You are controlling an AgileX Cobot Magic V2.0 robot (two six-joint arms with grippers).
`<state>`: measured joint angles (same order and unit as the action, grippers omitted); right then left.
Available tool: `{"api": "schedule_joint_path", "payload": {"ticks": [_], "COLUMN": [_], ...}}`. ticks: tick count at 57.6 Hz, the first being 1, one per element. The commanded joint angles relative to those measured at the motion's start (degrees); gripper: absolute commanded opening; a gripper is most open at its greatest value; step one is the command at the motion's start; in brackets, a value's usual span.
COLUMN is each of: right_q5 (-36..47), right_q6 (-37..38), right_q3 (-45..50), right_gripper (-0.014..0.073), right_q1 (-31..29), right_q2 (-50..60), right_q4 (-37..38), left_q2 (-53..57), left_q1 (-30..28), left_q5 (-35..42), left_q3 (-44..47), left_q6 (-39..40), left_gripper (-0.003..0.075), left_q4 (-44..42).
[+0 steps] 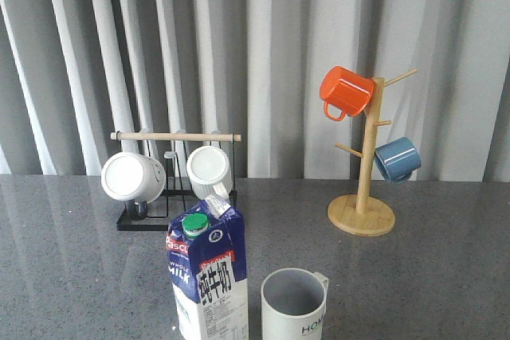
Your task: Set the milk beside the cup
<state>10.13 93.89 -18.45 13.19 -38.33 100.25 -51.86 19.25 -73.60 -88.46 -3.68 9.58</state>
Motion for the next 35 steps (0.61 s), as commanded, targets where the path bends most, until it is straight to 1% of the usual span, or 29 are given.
{"api": "schedule_joint_path", "payload": {"ticks": [1,5,7,11,13,17,22,26,29,34,35], "right_q5": [-0.8,-0.8,-0.8,-0.8,-0.8,-0.8,-0.8,-0.8,-0.8,-0.8,-0.8], "right_q6": [-0.1,-0.1,-0.1,-0.1,-0.1,-0.1,-0.1,-0.1,-0.1,-0.1,-0.1], "right_q3": [-1.4,-1.4,-1.4,-1.4,-1.4,-1.4,-1.4,-1.4,-1.4,-1.4,-1.4], "right_gripper": [-0.0009,-0.0009,-0.0009,-0.0009,-0.0009,-0.0009,-0.0009,-0.0009,-0.0009,-0.0009,-0.0009], "right_q1": [-0.2,-0.2,-0.2,-0.2,-0.2,-0.2,-0.2,-0.2,-0.2,-0.2,-0.2], "right_q2": [0.1,0.1,0.1,0.1,0.1,0.1,0.1,0.1,0.1,0.1,0.1], "right_q4": [0.3,0.3,0.3,0.3,0.4,0.4,0.4,0.4,0.4,0.4,0.4], "left_q2": [1.5,2.8,3.7,6.3,7.8,11.0,15.6,20.1,22.8,27.8,28.6], "left_q1": [0.2,0.2,0.2,0.2,0.2,0.2,-0.7,-1.7,-2.7,-5.2,-5.7], "left_q5": [3.1,5.2,7.5,14.5,18.9,28.9,44.3,57.0,65.0,77.2,78.6], "left_q3": [0.1,3.1,5.6,12.8,18.0,26.5,40.1,50.7,57.7,69.0,70.6], "left_q6": [2.5,1.7,1.6,1.6,1.6,1.6,1.6,1.6,1.6,2.0,2.1], "left_gripper": [-0.0008,-0.0008,-0.0008,-0.0008,-0.0008,-0.0008,-0.0008,-0.0008,-0.0007,-0.0007,-0.0007], "left_q4": [0.1,-2.3,-3.5,-6.8,-8.5,-11.6,-14.8,-16.1,-16.6,-16.4,-16.3]}}
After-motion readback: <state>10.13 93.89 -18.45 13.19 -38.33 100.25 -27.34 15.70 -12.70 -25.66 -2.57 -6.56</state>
